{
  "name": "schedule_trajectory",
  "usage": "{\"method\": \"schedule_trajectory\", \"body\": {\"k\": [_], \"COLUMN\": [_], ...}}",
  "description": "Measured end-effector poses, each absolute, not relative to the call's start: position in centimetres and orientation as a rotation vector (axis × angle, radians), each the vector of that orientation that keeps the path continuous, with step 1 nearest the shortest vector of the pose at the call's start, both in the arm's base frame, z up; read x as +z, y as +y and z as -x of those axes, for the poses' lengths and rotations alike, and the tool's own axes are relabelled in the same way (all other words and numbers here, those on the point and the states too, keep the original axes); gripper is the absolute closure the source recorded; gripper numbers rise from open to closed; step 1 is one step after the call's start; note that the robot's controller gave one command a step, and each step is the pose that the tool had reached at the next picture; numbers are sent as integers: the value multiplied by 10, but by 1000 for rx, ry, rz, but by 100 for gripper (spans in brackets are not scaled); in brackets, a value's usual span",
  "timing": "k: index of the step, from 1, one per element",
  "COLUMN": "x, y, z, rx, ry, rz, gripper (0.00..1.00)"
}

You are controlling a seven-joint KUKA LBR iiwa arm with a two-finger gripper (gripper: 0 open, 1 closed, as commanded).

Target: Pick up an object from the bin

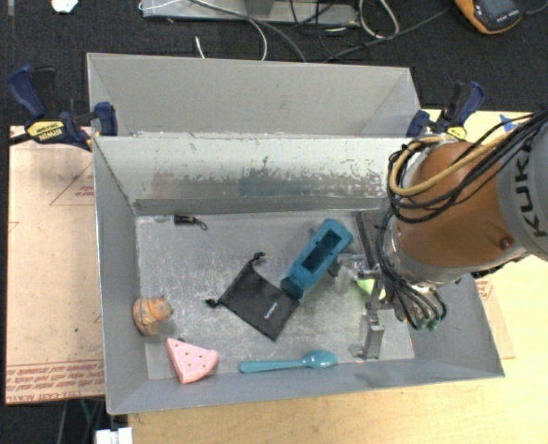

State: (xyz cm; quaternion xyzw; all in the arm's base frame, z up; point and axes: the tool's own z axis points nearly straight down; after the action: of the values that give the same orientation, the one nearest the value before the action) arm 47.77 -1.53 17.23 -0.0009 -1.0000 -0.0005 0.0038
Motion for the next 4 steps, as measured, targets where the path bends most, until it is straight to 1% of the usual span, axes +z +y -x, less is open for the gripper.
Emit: {"method": "schedule_trajectory", "body": {"k": [1,2,3,4], "x": [176,105,84,71], "y": [-15,34,36,79], "z": [-480,-552,-547,-553], "rx": [-1,-1,-1,-2], "ry": [-3141,-3150,-3151,-3051], "rz": [1,-128,-83,-801], "gripper": [0,0,0,100]}}
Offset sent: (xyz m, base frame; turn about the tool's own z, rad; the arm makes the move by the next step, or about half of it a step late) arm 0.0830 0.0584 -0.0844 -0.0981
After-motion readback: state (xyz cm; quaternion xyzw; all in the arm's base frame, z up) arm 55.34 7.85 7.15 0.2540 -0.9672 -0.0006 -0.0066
